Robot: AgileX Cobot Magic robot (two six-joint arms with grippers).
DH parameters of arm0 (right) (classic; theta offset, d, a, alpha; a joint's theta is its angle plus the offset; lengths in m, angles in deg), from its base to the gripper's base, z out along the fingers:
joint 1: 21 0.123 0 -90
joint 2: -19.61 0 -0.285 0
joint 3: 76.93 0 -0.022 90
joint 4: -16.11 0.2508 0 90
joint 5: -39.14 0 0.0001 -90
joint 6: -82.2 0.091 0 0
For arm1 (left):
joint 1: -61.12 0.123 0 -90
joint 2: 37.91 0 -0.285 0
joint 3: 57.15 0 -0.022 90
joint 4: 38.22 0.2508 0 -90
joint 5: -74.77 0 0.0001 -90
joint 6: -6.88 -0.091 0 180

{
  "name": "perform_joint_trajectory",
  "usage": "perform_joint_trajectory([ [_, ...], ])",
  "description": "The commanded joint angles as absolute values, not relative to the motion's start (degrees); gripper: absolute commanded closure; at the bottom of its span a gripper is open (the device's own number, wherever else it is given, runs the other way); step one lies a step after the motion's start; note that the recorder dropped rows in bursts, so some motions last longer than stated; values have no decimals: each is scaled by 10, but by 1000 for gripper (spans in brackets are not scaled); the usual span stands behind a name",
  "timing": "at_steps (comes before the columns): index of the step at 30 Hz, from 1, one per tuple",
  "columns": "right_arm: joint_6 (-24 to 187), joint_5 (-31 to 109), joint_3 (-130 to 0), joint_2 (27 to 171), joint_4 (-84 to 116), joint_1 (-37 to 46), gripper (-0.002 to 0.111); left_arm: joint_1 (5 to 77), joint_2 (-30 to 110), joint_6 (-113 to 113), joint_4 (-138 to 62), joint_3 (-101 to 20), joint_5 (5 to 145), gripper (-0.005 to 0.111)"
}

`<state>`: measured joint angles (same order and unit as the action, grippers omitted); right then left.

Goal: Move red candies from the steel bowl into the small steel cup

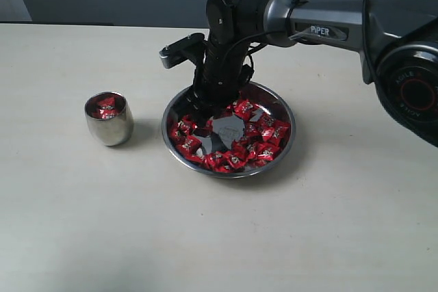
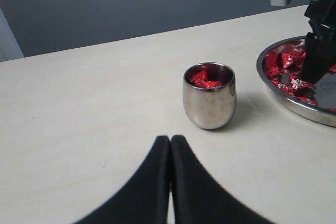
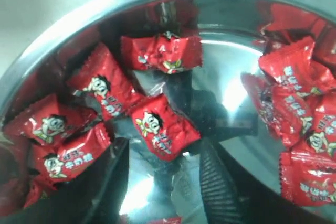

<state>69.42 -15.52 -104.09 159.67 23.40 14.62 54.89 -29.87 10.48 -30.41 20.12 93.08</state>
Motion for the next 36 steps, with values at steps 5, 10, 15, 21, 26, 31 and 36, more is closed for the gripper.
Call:
perform_joint_trajectory([
  [5, 689, -127, -1039, 1590, 245, 144, 64, 547, -301, 108, -305, 201, 925, 106],
  [10, 689, -129, -1039, 1600, 252, 144, 64, 547, -301, 108, -305, 201, 925, 106],
  [15, 689, -128, -1039, 1609, 254, 144, 64, 547, -301, 108, -305, 201, 925, 106],
  [21, 689, -125, -1039, 1609, 255, 144, 64, 547, -301, 108, -305, 201, 925, 106],
  [26, 689, -122, -1039, 1609, 256, 144, 64, 547, -301, 108, -305, 201, 925, 106],
  [31, 689, -122, -1039, 1609, 256, 144, 64, 547, -301, 108, -305, 201, 925, 106],
  [36, 689, -128, -1039, 1609, 256, 144, 73, 547, -301, 108, -305, 201, 925, 106],
])
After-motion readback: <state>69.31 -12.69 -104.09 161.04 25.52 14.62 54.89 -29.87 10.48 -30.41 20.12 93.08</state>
